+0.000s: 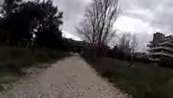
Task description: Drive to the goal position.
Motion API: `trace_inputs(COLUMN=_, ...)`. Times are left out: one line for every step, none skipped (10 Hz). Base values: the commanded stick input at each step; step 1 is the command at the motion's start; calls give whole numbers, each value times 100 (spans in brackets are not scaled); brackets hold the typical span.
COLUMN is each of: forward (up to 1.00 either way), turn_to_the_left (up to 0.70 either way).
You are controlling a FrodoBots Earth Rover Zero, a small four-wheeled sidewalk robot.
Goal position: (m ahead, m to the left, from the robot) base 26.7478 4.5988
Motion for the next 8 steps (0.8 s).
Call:
trace_inputs(forward=50, turn_to_the_left=0)
trace_inputs(forward=50, turn_to_the_left=0)
trace_inputs(forward=50, turn_to_the_left=0)
trace_inputs(forward=50, turn_to_the_left=0)
trace_inputs(forward=50, turn_to_the_left=0)
trace_inputs(forward=50, turn_to_the_left=0)
trace_inputs(forward=50, turn_to_the_left=0)
trace_inputs(forward=50, turn_to_the_left=0)
